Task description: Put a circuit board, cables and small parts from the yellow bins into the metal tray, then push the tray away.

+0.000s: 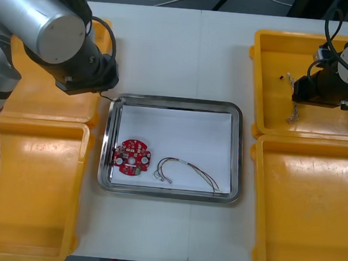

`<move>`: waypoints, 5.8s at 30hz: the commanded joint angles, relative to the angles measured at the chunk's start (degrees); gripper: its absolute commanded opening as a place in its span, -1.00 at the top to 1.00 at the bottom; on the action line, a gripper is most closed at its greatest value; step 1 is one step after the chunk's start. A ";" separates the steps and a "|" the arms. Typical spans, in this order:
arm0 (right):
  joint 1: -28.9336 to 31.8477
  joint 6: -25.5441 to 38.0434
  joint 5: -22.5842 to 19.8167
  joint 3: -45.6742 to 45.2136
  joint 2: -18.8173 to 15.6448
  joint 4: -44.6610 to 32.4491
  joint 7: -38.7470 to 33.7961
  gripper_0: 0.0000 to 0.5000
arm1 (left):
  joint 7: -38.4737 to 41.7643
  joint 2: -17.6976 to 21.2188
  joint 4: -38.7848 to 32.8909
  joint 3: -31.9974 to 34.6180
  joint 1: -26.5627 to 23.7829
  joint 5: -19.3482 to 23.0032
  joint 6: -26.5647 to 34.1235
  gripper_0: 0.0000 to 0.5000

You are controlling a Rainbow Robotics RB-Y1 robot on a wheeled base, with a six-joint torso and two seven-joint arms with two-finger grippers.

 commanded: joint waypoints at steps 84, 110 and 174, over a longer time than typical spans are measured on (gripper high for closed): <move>2.58 17.90 6.14 -9.89 0.64 -18.68 8.57 1.00 | 3.61 -4.86 9.28 -19.17 -1.72 -5.40 -14.08 1.00; 2.58 35.04 -0.10 -15.52 0.56 -33.80 16.65 1.00 | 4.14 -4.07 7.52 -17.68 -2.25 -3.56 -11.97 -1.00; -4.28 6.74 3.24 31.77 9.43 -30.19 29.40 1.00 | -20.74 13.95 25.54 10.80 -9.37 3.12 -4.15 -1.00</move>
